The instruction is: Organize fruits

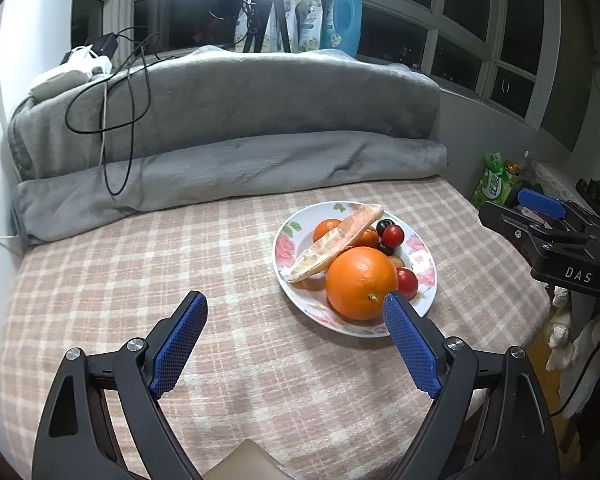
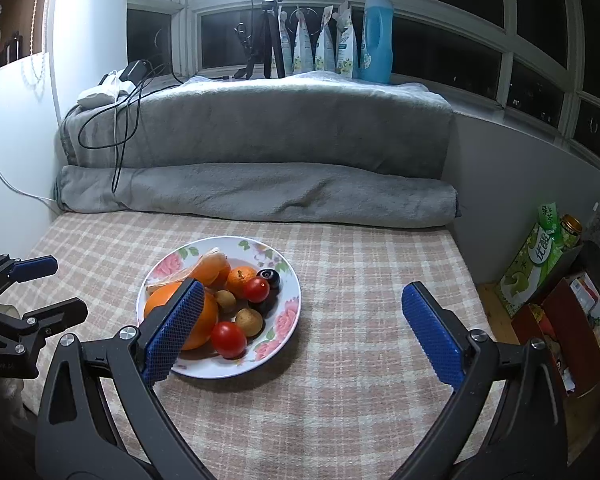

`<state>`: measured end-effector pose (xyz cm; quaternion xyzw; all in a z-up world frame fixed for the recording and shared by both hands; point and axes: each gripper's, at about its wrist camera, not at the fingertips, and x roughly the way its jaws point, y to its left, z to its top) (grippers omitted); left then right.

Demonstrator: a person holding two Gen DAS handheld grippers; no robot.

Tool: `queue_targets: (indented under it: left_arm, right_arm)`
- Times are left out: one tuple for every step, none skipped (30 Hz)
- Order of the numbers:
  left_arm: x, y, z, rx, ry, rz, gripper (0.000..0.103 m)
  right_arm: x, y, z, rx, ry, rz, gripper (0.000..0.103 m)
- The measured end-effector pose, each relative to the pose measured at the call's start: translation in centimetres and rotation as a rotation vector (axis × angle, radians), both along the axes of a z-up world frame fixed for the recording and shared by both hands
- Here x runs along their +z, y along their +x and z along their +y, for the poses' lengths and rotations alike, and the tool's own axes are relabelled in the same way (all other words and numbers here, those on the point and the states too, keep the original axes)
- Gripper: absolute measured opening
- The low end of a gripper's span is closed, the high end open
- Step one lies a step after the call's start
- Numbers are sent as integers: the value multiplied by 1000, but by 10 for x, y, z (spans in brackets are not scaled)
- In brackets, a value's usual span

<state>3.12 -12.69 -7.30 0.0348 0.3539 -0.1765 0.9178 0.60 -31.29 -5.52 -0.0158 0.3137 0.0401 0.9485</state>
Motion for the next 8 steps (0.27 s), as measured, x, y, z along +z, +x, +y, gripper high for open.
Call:
queue_targets:
  left_arm:
    - [0,0,0,0,-1,-1,90]
    - [0,0,0,1,-1,-1,90]
    - [0,1,1,2,-1,-1,90]
    - [0,1,1,3,-3,-1,90]
    - [0,1,1,4,-3,0,90]
    - [-1,2,2,4,-3,0,90]
    - [-1,2,2,6,-2,0,90]
    - [-1,2,2,8,-2,0,90]
  right_arm:
    - [-1,0,0,1,0,0,101]
    - [-2,1,0,3,0,0,101]
    - [-2,1,0,4,0,1,101]
    - [-2,2,0,5,1,1,101]
    - [-2,2,0,5,1,0,101]
    - [-2,2,0,6,0,0,101]
    - [-2,2,0,5,-1,1,101]
    - [-2,2,0,5,-1,0,101]
